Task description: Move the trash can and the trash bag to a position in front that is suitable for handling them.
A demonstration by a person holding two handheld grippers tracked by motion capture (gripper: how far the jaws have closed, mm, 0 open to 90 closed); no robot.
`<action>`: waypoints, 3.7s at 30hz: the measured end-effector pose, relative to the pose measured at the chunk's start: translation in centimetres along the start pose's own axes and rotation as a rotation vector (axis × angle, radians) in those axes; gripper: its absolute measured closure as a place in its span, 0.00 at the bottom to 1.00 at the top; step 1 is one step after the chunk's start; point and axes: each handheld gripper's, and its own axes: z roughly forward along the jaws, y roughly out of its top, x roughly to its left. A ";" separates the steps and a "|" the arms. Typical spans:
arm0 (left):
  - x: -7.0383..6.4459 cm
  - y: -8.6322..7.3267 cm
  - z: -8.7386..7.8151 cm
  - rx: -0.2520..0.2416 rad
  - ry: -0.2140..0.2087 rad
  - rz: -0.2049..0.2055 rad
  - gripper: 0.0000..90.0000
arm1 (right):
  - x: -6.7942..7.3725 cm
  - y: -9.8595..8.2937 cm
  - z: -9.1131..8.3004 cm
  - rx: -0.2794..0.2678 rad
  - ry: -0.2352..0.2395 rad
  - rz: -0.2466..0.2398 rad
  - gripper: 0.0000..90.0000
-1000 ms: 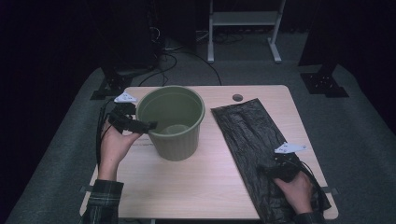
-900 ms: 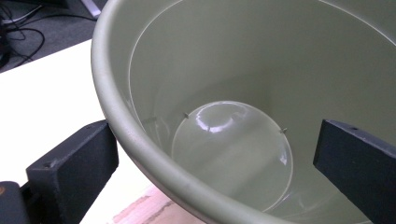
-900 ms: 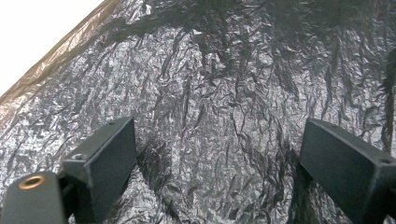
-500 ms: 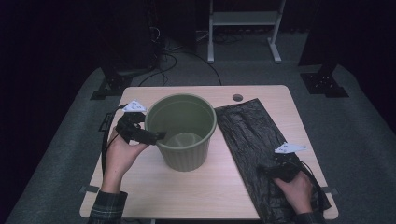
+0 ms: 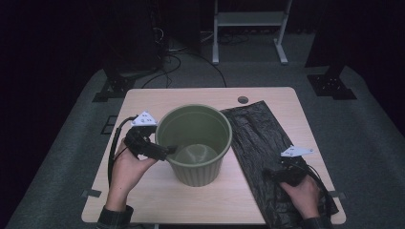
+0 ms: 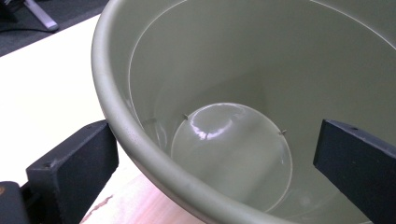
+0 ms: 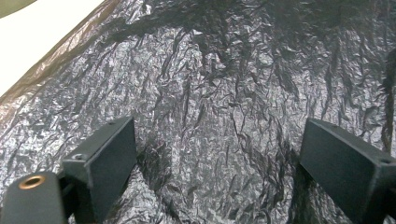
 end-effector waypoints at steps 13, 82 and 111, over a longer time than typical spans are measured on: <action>-1.2 0.0 -0.1 0.010 -0.022 0.027 0.00 | 0.1 0.0 0.0 -0.001 -0.001 0.002 0.11; 0.7 -13.0 1.9 -0.030 0.065 -0.025 0.00 | 0.4 -0.1 -0.1 -0.001 -0.011 0.016 0.11; 1.4 -15.1 7.2 0.096 0.057 0.003 0.00 | 0.4 -0.1 -0.1 -0.002 -0.003 0.007 0.11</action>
